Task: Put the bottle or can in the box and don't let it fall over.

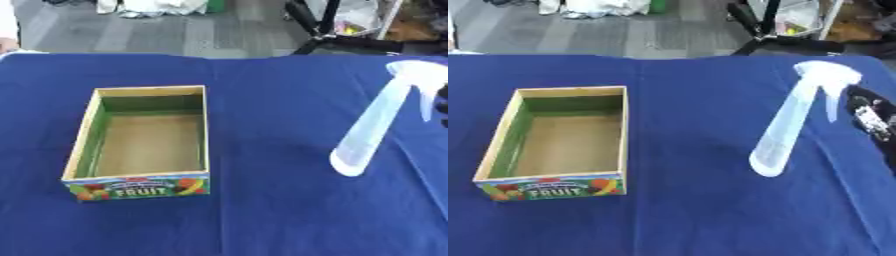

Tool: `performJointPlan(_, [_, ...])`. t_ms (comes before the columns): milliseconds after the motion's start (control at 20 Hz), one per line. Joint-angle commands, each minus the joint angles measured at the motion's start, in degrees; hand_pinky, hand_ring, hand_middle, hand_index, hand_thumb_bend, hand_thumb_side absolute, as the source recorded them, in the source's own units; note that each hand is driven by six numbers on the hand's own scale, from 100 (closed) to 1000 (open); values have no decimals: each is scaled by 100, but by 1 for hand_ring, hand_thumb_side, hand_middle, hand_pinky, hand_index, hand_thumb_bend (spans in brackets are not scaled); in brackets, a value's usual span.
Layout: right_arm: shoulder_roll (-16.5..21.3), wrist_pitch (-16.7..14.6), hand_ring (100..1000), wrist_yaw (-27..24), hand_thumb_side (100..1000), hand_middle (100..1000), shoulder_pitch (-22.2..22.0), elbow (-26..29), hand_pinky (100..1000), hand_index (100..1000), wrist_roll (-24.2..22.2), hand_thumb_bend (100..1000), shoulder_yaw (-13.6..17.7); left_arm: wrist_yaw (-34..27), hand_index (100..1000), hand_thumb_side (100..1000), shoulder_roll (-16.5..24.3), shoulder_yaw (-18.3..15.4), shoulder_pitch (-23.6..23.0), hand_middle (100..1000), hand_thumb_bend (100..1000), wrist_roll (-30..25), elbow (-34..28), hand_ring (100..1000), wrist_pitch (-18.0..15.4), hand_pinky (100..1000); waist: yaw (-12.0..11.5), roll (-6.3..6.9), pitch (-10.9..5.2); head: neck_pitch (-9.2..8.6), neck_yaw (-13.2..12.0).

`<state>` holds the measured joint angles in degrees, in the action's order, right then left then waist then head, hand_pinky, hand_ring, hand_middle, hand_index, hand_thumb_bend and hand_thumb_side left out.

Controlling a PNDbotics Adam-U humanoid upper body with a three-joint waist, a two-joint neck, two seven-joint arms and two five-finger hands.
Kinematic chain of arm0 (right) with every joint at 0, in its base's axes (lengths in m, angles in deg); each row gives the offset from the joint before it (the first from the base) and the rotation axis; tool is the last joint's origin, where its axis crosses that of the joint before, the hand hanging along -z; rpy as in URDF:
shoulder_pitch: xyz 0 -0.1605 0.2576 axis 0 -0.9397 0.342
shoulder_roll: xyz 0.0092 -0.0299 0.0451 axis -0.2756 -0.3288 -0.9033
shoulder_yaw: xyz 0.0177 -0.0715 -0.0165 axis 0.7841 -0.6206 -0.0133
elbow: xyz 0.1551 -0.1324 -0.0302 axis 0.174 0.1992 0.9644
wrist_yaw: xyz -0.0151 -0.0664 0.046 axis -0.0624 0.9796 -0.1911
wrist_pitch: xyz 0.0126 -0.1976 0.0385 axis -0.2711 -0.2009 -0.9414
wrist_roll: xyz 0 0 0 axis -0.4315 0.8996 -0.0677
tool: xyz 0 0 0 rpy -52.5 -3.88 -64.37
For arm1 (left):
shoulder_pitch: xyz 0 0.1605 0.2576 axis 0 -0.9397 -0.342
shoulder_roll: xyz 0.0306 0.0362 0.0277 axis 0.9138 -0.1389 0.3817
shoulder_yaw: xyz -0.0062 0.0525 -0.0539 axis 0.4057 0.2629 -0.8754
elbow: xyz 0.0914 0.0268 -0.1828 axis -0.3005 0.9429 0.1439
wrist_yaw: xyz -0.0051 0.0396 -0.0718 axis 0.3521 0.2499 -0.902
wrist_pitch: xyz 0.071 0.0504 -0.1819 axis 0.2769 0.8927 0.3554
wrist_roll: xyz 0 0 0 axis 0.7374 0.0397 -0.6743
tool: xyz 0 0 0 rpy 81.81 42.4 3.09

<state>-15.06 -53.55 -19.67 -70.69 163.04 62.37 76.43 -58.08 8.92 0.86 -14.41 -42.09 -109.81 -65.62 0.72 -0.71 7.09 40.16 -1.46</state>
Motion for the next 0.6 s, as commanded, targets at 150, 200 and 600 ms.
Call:
performJointPlan(150, [61,211,1000,-103,896,1000,212,69,1000,1000,-16,100,0,-24,785,554,121,-13,75,1000,678,-25,-73,1000,1,901,-9,2,-46,-73,25])
performJointPlan(200, [53,249,1000,-114,897,1000,244,69,1000,1000,-22,100,-10,-25,785,554,119,-11,75,1000,678,-27,-73,1000,3,901,-10,1,-46,-71,25])
performJointPlan(600, [-34,495,1000,-195,908,1000,426,69,1000,1000,-73,100,-80,-38,785,554,110,7,89,1000,677,-50,-76,1000,11,901,-20,3,-42,-90,35])
